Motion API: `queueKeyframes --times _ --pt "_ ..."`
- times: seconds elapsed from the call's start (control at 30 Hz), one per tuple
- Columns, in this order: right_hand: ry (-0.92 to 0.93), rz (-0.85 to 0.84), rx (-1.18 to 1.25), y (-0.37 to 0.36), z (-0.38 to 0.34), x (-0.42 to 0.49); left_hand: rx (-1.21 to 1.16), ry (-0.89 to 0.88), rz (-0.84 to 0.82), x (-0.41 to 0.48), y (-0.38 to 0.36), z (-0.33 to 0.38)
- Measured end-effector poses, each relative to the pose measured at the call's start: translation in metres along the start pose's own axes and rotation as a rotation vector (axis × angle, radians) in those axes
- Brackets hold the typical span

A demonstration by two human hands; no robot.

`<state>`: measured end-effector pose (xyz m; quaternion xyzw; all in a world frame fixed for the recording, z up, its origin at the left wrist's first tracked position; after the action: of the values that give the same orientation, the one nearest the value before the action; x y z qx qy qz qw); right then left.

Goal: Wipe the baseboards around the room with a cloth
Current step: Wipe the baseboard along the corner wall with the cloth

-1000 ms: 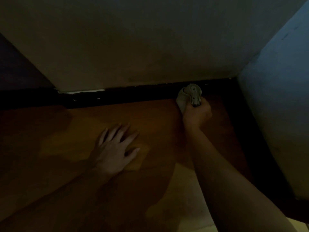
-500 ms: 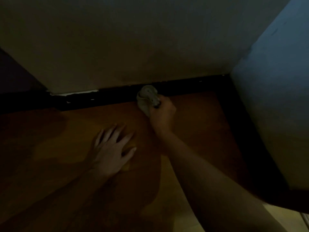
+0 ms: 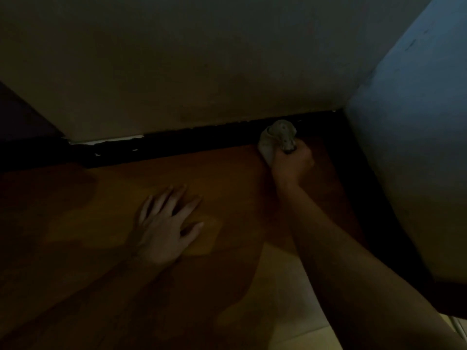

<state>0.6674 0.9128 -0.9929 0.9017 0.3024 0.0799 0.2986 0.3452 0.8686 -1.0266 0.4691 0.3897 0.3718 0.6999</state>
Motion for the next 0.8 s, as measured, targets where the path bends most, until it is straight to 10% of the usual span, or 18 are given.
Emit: queueKeyframes --times 0.4,0.8 --pt "0.186 -0.131 -0.072 -0.027 -0.019 -0.019 -0.001 0.012 0.001 0.002 0.001 0.002" --pt "-0.015 0.035 -0.059 0.032 0.013 0.034 0.0 -0.067 0.016 0.022 0.002 0.023"
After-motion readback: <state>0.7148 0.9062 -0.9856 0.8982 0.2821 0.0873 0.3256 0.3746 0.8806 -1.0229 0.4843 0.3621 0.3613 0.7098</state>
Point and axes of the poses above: each hand's wrist, its own x-axis towards the middle knuckle, its own y-axis out of the back of the hand, z = x × y, the point moved 10 cm from there along x, towards the middle knuckle, and after that the axes turned 1 degree about -x, right-handed, at the moved point
